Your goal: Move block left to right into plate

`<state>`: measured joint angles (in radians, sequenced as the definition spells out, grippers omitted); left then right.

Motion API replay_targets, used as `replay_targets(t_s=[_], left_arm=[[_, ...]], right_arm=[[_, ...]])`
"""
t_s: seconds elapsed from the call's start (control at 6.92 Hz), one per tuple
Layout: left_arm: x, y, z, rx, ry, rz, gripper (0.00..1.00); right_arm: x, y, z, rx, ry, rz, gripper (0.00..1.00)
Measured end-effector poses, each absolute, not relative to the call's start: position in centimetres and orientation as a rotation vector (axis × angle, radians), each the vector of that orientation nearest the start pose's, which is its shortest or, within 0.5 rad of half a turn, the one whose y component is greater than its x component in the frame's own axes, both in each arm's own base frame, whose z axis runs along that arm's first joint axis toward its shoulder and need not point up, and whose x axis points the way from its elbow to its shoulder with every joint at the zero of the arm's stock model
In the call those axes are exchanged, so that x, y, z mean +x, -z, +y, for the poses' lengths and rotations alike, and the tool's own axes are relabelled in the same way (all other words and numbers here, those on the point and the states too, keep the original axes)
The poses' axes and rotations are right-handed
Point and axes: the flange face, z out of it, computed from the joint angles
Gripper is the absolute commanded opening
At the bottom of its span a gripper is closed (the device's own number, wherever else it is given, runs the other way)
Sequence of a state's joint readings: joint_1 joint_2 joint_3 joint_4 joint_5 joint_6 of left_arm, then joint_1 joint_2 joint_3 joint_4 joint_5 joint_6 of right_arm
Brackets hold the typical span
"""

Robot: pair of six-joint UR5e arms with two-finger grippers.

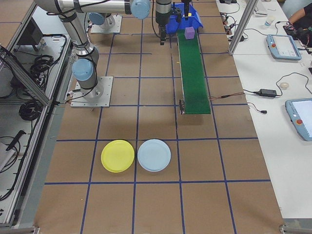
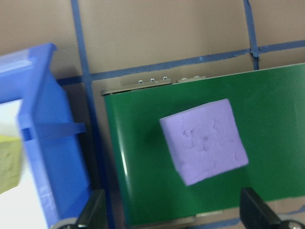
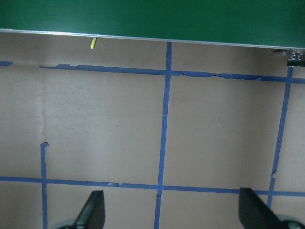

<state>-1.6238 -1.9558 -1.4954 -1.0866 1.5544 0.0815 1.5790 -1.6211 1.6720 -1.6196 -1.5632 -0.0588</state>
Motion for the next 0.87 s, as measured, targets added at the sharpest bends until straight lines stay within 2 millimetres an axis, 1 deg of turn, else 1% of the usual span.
replay_targets(t_s=[0.14,0.29,0.43,0.58,0.72,0.87], left_arm=[[-13.0,-35.3,-65.1,0.236,0.257,3.124,1.0],[-9.2,-34.3,-66.2,0.28,0.231,3.113,1.0],[-6.0,-33.1,-67.1,0.356,0.206,3.1,1.0],[-3.7,-31.6,-67.9,0.456,0.173,3.086,1.0],[-2.4,-29.8,-68.2,0.54,0.132,3.078,1.0],[-1.8,-28.1,-68.3,0.601,0.094,3.076,0.98]], right_arm=[[14.0,-45.4,-48.8,-0.086,0.033,3.108,1.0],[14.3,-43.5,-51.3,-0.052,0.073,3.075,1.0],[14.7,-42.1,-53.5,-0.008,0.125,3.038,1.0],[14.9,-41.2,-55.5,0.032,0.168,3.015,1.0],[15.1,-40.4,-57.6,0.066,0.186,2.996,1.0],[15.4,-39.2,-59.9,0.115,0.19,2.96,1.0]])
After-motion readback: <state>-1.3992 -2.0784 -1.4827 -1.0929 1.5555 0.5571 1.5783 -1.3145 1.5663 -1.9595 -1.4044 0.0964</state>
